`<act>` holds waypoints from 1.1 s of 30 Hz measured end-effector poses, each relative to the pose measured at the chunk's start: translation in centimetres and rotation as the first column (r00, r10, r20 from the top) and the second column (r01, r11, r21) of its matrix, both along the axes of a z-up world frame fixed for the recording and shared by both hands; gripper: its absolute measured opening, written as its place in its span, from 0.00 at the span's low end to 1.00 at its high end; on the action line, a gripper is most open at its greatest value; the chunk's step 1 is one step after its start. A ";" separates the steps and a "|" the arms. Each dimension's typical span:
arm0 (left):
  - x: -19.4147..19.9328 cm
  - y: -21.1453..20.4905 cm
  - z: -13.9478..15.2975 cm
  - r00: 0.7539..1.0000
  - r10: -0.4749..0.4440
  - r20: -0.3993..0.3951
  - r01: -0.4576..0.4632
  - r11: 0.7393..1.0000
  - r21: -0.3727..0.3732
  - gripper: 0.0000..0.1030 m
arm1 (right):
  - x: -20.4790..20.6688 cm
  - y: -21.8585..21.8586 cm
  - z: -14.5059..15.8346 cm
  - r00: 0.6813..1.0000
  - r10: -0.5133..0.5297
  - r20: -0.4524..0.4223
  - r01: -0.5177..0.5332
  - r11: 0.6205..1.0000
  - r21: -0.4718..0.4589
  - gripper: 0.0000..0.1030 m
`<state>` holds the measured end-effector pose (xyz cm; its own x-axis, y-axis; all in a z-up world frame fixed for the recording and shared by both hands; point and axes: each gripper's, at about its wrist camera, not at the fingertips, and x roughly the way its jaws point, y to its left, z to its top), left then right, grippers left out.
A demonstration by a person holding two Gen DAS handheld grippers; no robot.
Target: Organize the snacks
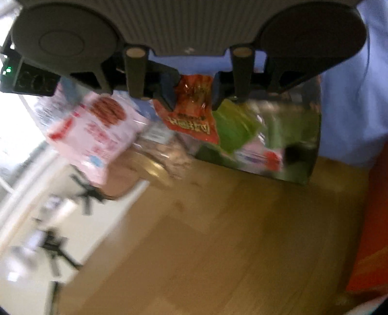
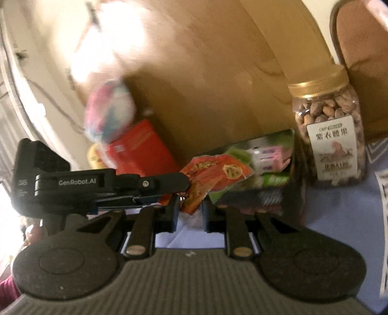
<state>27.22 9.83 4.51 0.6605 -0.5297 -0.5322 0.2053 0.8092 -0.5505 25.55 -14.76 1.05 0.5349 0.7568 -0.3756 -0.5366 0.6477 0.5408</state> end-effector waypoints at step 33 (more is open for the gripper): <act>-11.8 -4.4 -2.4 0.947 0.241 0.212 -0.311 0.856 0.414 0.69 | -13.6 -0.9 -4.3 0.917 -0.327 0.229 0.372 0.908 -0.191 0.51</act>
<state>15.46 5.39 2.11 0.8335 -0.0503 -0.5502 -0.0119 0.9940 -0.1090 11.94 -15.61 -3.27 0.8267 0.4147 -0.3802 -0.3299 0.9048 0.2694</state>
